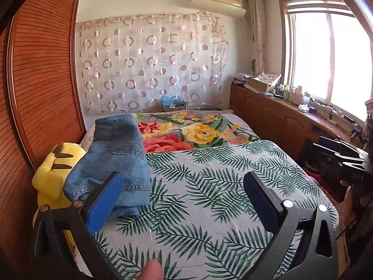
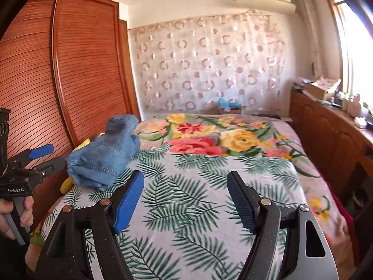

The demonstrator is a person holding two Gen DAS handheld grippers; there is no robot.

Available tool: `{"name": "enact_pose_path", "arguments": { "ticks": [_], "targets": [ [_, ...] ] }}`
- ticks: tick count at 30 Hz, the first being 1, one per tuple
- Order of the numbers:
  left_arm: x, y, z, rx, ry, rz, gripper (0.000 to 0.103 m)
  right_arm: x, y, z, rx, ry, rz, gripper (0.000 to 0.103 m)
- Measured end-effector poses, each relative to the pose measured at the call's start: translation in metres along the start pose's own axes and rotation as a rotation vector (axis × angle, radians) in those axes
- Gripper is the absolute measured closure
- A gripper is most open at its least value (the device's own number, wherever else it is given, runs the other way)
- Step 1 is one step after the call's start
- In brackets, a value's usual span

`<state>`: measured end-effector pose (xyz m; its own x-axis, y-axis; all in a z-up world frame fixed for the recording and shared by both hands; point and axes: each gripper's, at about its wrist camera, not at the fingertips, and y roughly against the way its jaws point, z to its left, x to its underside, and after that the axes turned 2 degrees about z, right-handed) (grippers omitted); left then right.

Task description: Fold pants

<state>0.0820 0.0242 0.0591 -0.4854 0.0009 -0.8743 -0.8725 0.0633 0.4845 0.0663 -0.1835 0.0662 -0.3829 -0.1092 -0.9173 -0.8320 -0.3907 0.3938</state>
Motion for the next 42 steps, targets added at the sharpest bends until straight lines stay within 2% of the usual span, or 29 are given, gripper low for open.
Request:
{"name": "enact_pose_path", "arguments": {
  "ticks": [10,16,25,42],
  "targets": [
    [-0.009,0.025,-0.019,-0.002,0.016,-0.03,0.0,0.01,0.071,0.017,0.121,-0.018,-0.071,0.019],
    [-0.016,0.044,-0.022,-0.017,0.018,-0.064,0.0,0.012,0.086,0.035,0.139,-0.015,-0.095,0.012],
    [-0.01,0.054,-0.023,-0.023,0.021,-0.075,0.0,0.022,0.085,0.048,0.133,-0.031,-0.093,0.011],
    [-0.003,0.052,-0.023,-0.015,0.025,-0.061,0.0,0.016,0.086,0.032,0.119,-0.034,-0.092,0.01]
  ]
}}
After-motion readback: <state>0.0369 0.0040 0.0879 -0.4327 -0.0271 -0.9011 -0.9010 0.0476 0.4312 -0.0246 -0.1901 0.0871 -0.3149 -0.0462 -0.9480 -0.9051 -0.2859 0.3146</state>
